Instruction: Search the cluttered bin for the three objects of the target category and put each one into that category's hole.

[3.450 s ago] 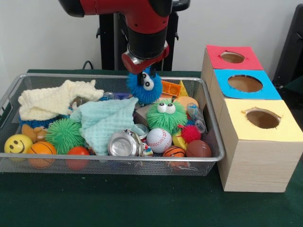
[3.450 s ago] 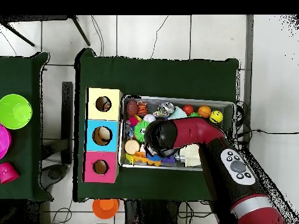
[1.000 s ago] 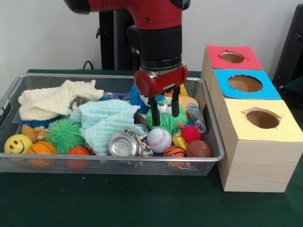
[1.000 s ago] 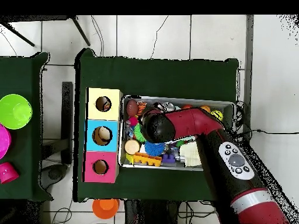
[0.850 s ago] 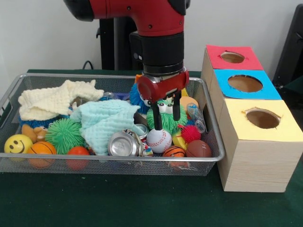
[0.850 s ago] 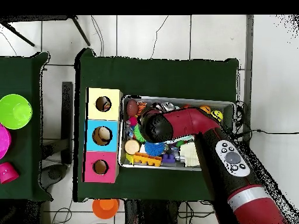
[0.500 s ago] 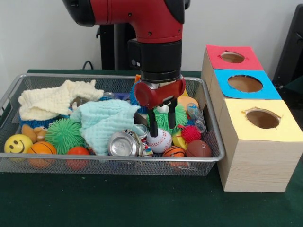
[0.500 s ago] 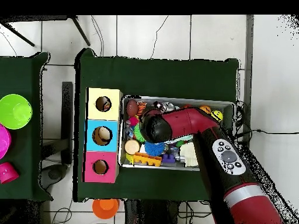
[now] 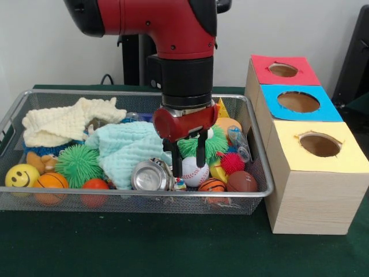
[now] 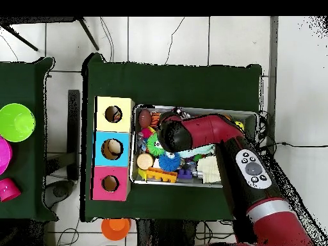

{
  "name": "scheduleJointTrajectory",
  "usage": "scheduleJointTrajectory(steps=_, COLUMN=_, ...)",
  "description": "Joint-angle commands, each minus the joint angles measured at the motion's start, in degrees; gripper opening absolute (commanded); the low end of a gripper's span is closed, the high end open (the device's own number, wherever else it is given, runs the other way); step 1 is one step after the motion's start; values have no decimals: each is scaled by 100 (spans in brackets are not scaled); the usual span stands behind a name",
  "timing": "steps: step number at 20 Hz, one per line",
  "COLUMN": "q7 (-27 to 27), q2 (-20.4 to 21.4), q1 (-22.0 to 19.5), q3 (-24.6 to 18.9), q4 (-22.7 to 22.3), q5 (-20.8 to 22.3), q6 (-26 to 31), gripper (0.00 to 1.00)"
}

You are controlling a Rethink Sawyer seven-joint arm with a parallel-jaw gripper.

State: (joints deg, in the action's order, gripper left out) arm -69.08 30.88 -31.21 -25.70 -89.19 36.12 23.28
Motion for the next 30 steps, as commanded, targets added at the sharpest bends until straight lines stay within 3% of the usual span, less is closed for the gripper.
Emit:
scheduleJointTrajectory(steps=1, q7=-69, q2=-775, q1=-10, q3=210, q4=442, q5=380, q6=91, gripper=100)
scheduleJointTrajectory(steps=5, q7=-14, q2=-922, q1=-18, q3=229, q4=481, q5=396, q6=119, gripper=100)
scheduleJointTrajectory(steps=9, q7=159, q2=-1076, q1=49, q3=307, q4=618, q5=365, q6=502, gripper=100)
scheduleJointTrajectory(steps=19, q7=243, q2=-1153, q1=183, q3=476, q4=756, q5=388, q6=697, gripper=100)
scheduleJointTrajectory(steps=30, q7=560, q2=-1234, q1=667, q3=1078, q4=1273, q5=696, q6=1378, gripper=100)
